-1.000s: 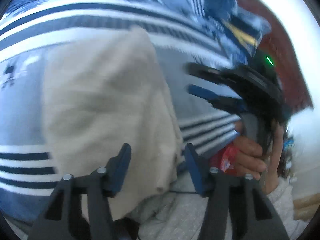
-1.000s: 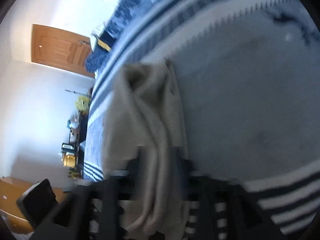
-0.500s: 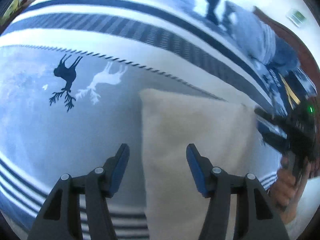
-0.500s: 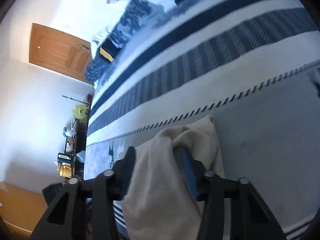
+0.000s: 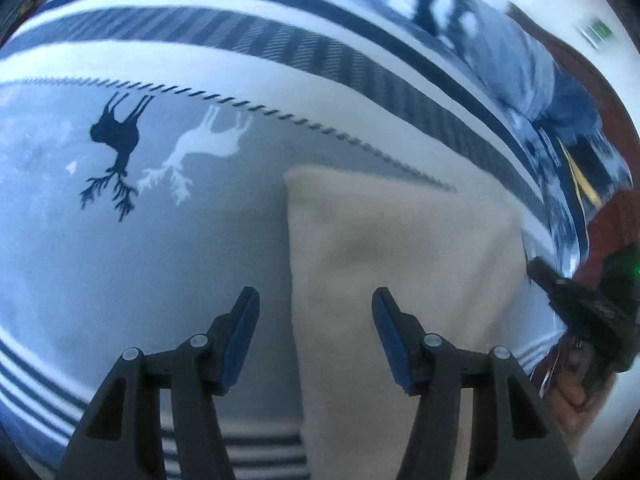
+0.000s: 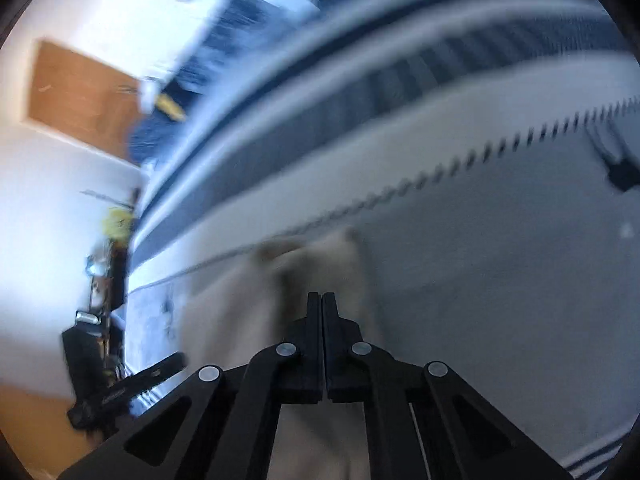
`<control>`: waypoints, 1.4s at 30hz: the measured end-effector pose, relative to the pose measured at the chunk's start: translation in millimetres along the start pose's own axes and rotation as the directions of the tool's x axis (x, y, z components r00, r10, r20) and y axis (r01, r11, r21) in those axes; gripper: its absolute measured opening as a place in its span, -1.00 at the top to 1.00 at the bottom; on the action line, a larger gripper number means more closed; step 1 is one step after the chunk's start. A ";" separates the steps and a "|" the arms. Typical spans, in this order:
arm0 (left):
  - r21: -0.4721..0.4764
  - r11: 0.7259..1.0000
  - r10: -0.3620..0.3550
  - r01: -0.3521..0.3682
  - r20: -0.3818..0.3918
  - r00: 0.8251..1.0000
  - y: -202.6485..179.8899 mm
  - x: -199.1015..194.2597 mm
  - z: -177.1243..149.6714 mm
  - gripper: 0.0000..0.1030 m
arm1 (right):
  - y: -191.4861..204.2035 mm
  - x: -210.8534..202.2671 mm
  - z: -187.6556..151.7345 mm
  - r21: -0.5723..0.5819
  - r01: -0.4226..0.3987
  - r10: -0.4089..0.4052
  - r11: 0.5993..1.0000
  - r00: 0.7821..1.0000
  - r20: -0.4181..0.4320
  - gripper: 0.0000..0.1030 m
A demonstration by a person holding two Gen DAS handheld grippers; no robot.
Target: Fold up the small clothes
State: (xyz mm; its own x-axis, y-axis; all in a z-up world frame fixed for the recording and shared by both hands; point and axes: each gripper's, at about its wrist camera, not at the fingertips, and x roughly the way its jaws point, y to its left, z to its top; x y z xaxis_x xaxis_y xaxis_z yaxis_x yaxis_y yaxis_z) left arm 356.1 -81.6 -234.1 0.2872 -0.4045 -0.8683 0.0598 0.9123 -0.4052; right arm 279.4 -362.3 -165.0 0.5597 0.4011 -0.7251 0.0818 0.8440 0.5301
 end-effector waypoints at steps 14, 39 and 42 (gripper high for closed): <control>0.050 0.998 -0.034 0.039 -0.098 0.995 -14.7 -3.2 -132.0 -0.16 | 24.1 -30.9 -167.1 -0.032 0.139 -0.142 0.990 0.978 -0.149 -0.02; -0.113 0.989 -0.095 0.099 0.039 0.995 19.6 -36.5 -83.2 -0.36 | -1.8 -47.4 -125.7 0.001 0.010 -0.010 1.000 0.996 -0.088 -0.53; -0.152 0.983 -0.091 0.101 0.067 0.994 34.5 -26.8 -55.1 -0.36 | -6.4 -29.0 -95.9 0.018 -0.025 0.026 1.000 0.997 -0.071 -0.53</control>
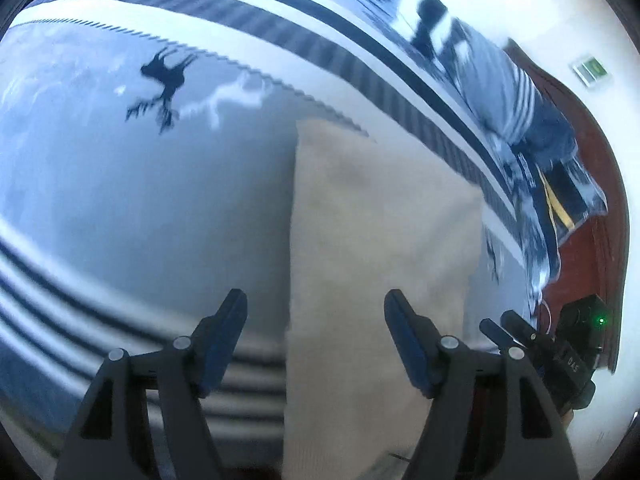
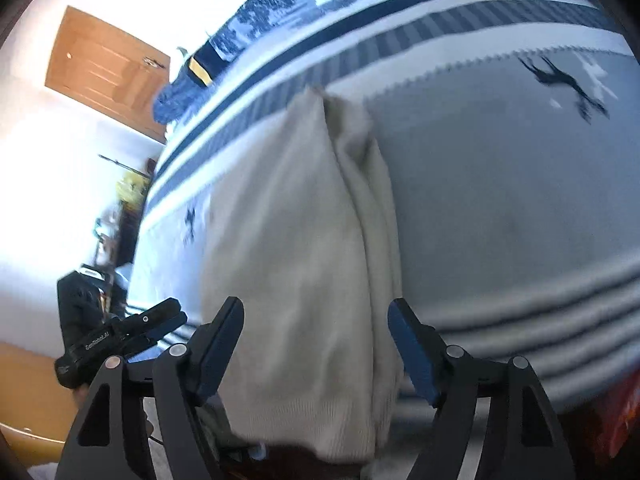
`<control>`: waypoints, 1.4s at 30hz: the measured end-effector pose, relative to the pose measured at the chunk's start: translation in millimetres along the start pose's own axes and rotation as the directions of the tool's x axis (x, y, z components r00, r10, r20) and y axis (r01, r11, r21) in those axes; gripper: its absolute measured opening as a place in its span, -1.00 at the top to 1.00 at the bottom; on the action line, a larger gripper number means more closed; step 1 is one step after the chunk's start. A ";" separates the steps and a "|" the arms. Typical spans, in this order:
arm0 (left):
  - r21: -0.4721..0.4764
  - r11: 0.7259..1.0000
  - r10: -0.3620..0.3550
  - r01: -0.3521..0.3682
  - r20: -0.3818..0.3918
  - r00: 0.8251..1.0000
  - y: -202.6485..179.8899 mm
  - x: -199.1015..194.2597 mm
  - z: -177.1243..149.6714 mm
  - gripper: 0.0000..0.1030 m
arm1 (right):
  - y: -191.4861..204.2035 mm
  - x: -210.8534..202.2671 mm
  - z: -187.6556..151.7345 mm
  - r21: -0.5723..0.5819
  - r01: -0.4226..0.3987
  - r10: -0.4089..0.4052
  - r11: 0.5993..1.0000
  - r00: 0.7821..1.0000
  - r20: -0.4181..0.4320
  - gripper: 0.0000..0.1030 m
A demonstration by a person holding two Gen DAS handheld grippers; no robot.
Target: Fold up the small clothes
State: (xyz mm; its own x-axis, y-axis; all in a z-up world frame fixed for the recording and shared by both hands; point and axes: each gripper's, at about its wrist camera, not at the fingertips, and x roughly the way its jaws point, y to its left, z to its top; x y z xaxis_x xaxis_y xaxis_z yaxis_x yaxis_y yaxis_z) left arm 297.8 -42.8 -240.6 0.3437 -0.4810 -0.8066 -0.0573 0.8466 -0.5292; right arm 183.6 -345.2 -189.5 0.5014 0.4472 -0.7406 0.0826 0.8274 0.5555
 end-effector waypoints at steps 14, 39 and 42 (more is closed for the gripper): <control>-0.045 0.992 -0.117 0.116 -0.025 0.993 -7.7 86.8 72.2 0.09 | -40.5 87.9 103.8 0.092 -0.090 0.099 0.992 0.991 -0.093 -0.33; 0.043 0.995 -0.094 0.087 0.212 0.973 59.5 -112.3 198.2 0.69 | 166.6 125.2 125.8 -0.056 -0.305 0.301 0.951 0.952 -0.063 0.66; 0.022 0.996 -0.092 0.090 0.197 0.976 77.8 -84.3 225.2 0.69 | 172.1 156.5 145.4 -0.064 -0.261 0.255 0.963 0.964 -0.078 0.66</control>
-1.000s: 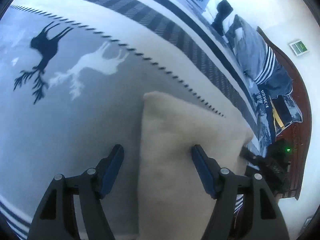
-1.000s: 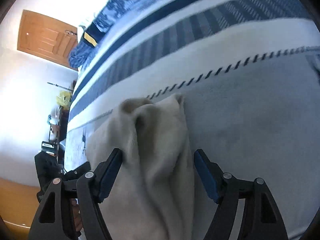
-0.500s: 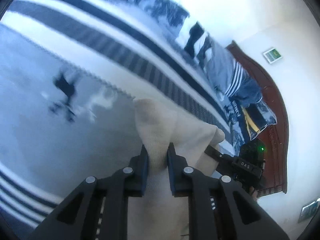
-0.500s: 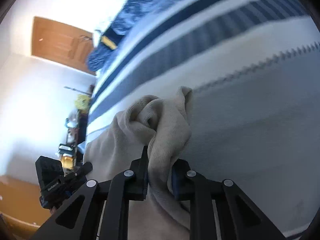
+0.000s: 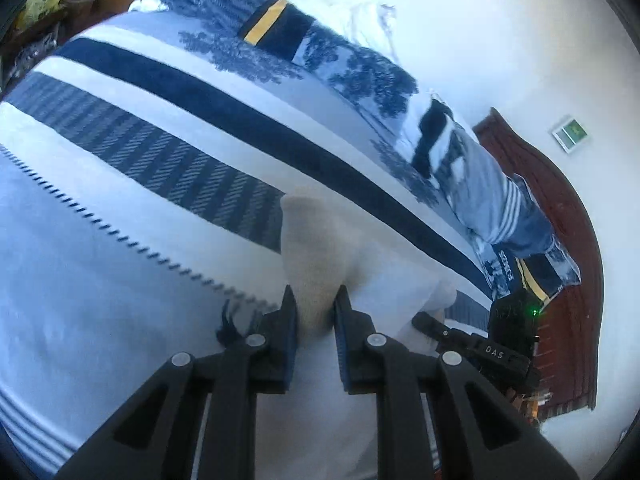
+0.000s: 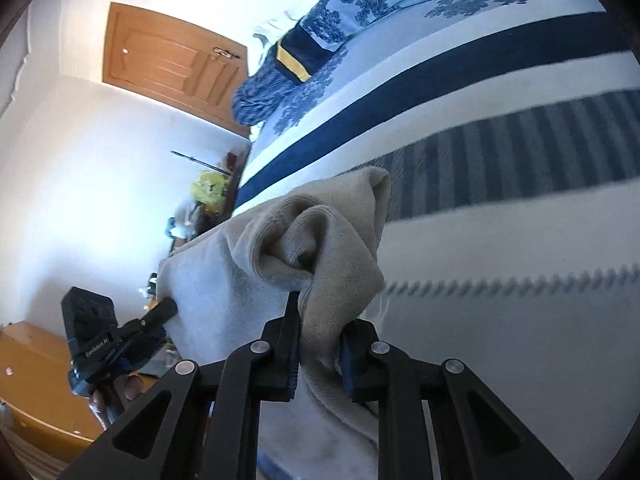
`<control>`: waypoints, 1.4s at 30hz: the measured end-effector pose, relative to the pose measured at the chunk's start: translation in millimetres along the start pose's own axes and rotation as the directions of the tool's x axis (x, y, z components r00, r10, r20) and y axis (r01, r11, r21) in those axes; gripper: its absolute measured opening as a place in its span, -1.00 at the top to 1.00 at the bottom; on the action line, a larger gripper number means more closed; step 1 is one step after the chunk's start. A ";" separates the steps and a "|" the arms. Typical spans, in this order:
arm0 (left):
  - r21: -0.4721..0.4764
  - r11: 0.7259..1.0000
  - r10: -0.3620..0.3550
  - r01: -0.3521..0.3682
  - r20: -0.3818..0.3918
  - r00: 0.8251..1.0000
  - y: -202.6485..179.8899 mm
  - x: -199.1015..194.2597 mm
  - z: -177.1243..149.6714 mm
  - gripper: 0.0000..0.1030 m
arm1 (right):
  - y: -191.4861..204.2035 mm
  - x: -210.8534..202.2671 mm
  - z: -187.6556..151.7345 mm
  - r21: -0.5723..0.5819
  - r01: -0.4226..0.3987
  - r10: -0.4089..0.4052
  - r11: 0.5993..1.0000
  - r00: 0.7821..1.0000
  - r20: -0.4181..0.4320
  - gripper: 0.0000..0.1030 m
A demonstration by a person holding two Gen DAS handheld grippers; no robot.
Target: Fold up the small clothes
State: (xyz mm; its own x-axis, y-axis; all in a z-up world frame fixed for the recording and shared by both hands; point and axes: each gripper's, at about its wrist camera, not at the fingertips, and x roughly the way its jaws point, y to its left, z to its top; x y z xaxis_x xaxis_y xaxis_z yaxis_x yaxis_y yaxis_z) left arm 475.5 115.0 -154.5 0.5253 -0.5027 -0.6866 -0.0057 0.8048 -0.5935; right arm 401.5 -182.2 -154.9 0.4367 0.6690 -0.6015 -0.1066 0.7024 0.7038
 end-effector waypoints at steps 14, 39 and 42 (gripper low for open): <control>0.038 0.988 0.150 -0.149 -0.009 0.989 65.1 15.9 -80.1 -0.16 | -17.3 35.8 -8.9 -0.044 0.262 -0.264 0.964 0.963 -0.046 0.06; -0.063 0.990 0.120 -0.129 -0.123 0.985 80.0 -2.9 -208.7 -0.19 | 11.5 31.2 -169.1 -0.111 0.490 -0.501 0.865 0.859 -0.110 0.92; -0.035 0.990 0.132 -0.136 -0.096 0.987 77.9 -13.9 -205.6 -0.19 | 1.4 34.0 -167.0 -0.038 0.423 -0.424 0.905 0.892 -0.159 0.83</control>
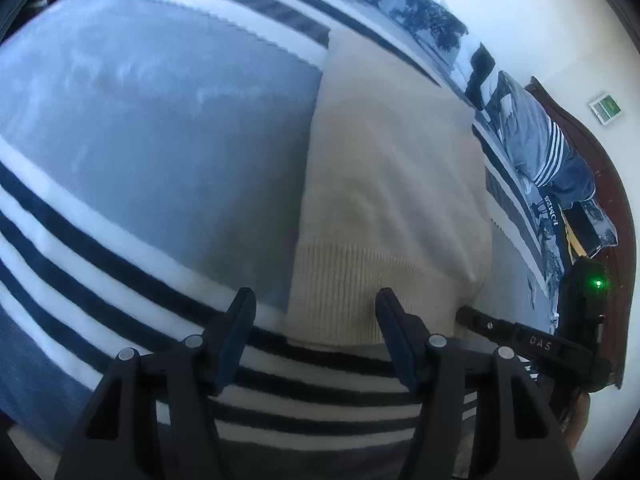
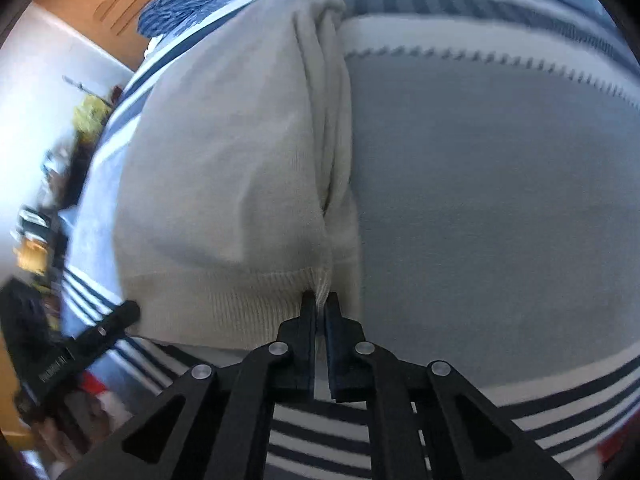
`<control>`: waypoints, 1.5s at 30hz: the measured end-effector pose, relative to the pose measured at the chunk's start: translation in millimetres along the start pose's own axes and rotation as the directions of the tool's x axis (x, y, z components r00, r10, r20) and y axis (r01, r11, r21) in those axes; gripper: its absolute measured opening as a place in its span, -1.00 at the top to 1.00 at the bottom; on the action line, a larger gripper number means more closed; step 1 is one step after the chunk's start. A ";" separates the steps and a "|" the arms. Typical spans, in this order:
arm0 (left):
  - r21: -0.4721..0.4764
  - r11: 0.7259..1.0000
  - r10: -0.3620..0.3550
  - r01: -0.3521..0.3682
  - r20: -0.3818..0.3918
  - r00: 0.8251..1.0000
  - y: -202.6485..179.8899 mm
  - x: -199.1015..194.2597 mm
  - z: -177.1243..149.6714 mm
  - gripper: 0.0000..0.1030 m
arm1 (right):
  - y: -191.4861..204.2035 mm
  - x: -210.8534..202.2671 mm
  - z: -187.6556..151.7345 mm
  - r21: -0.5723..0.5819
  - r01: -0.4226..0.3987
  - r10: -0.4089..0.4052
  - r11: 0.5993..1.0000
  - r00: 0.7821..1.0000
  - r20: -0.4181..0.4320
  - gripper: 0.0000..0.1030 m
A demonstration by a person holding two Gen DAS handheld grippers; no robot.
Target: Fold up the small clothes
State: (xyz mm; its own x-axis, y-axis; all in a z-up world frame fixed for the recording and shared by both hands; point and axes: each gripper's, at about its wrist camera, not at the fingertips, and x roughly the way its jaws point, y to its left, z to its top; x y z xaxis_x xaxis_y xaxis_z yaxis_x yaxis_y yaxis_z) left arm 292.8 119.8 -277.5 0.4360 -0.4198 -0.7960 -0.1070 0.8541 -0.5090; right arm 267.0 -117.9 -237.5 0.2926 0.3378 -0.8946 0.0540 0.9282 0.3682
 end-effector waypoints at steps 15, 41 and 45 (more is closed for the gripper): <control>-0.069 0.992 -0.108 0.106 -0.036 0.993 9.7 23.5 18.1 -0.01 | -34.9 -5.5 -4.9 0.055 -0.181 0.181 0.982 0.983 0.021 -0.15; -0.003 1.000 -0.008 0.008 -0.017 1.000 3.4 -12.2 -16.8 0.17 | -25.1 -34.8 -52.7 0.031 -0.197 0.197 0.980 0.980 0.017 0.63; -0.006 0.999 -0.034 0.034 0.012 0.999 -2.0 -17.7 -7.7 0.03 | -21.9 -52.9 -44.3 -0.004 -0.201 0.201 0.979 0.977 0.076 0.15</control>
State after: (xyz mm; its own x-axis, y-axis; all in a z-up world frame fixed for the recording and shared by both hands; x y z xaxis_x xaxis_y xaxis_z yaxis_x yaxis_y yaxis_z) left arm 278.4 123.2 -264.9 0.4499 -0.4450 -0.7743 -0.0972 0.8375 -0.5378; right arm 208.1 -149.2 -209.4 0.3689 0.5048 -0.7804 -0.0101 0.8418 0.5397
